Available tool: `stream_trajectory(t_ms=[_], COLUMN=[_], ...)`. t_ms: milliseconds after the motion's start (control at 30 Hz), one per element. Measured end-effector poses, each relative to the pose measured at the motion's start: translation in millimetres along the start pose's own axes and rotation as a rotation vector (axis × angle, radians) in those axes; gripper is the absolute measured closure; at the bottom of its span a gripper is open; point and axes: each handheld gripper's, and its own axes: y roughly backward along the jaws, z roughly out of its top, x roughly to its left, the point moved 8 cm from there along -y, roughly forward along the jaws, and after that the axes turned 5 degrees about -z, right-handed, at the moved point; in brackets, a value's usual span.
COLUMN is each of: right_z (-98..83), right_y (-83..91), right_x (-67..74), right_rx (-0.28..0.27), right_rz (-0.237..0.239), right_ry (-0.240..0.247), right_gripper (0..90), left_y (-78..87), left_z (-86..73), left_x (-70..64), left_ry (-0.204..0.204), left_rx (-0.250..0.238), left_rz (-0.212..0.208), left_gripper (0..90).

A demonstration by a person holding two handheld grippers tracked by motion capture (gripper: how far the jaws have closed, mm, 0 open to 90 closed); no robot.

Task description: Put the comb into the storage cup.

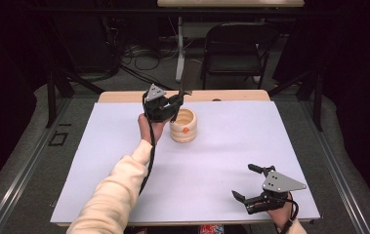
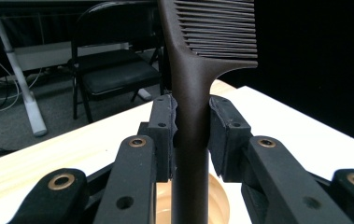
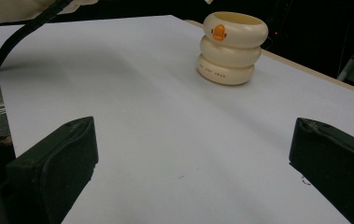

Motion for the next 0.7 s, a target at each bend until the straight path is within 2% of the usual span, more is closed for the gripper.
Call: stream_trajectory(t_ms=[233, 700], right_z=[0.1, 0.1], right_y=[0.0, 0.4], right_x=[-0.1, 0.0], right_rx=[-0.002, 0.0], right_rz=[0.0, 0.001], right_ry=[0.001, 0.002], right_gripper=[0.5, 0.6], left_y=[-6.9, -19.6], left_z=[-0.1, -3.1], left_x=[1.9, 3.8], left_ry=[0.021, 0.014], left_rx=[-0.021, -0.047], left_rz=[-0.001, 0.0], left_gripper=[72.4, 72.4])
